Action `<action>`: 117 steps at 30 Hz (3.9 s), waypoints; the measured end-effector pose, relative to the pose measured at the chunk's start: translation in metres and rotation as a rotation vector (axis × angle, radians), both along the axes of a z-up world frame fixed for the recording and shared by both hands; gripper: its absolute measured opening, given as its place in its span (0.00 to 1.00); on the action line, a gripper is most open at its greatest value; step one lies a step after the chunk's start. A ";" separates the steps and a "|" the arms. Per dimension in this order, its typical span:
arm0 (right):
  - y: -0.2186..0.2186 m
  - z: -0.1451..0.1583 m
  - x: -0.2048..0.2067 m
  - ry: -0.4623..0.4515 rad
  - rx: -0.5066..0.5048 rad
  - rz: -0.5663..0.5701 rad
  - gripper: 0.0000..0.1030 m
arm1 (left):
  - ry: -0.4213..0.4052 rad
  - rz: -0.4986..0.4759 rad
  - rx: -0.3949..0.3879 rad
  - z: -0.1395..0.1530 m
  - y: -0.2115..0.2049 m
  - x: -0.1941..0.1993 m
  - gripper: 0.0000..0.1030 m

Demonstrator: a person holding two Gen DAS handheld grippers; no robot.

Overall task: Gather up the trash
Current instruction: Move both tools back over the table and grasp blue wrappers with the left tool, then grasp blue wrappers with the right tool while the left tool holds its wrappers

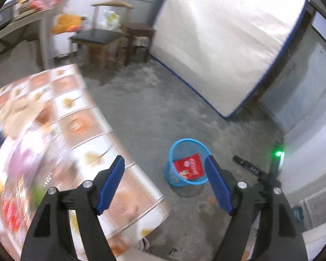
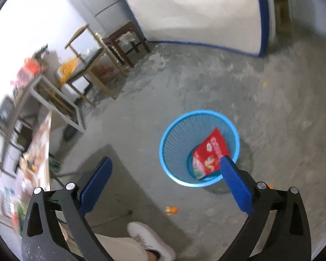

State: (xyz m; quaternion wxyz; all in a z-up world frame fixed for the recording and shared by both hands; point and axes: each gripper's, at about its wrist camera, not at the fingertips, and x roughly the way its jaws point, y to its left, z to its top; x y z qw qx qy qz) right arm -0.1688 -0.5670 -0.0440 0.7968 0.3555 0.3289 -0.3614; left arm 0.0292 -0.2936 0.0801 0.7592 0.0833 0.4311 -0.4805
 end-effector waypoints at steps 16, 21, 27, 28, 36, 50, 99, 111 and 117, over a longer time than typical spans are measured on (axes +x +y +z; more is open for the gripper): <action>0.158 0.101 0.149 -0.106 -0.330 0.472 0.92 | -0.120 0.622 -0.185 0.003 0.320 0.072 0.95; 0.216 0.108 0.190 -0.151 -0.319 0.634 0.92 | -0.169 0.712 -0.146 -0.016 0.349 0.126 0.95; 0.275 0.106 0.222 -0.118 -0.260 0.777 0.92 | -0.251 0.720 0.173 -0.073 0.331 0.220 0.95; 0.279 0.104 0.224 -0.109 -0.254 0.789 0.92 | -0.238 0.722 0.208 -0.084 0.330 0.231 0.95; 0.297 0.106 0.233 -0.063 -0.222 0.793 0.92 | -0.119 0.697 0.358 -0.141 0.330 0.261 0.76; 0.302 0.108 0.240 -0.105 -0.159 0.812 0.92 | -0.131 0.673 0.331 -0.138 0.329 0.224 0.03; 0.520 0.017 0.341 0.013 0.212 1.374 0.00 | 0.481 0.540 -0.323 -0.173 0.429 0.112 0.02; 0.542 -0.033 0.371 0.149 0.206 1.432 0.00 | 0.097 0.501 -0.098 -0.127 0.426 0.086 0.44; 0.535 -0.034 0.370 0.149 0.267 1.436 0.00 | -0.173 0.486 0.074 -0.113 0.425 0.075 0.77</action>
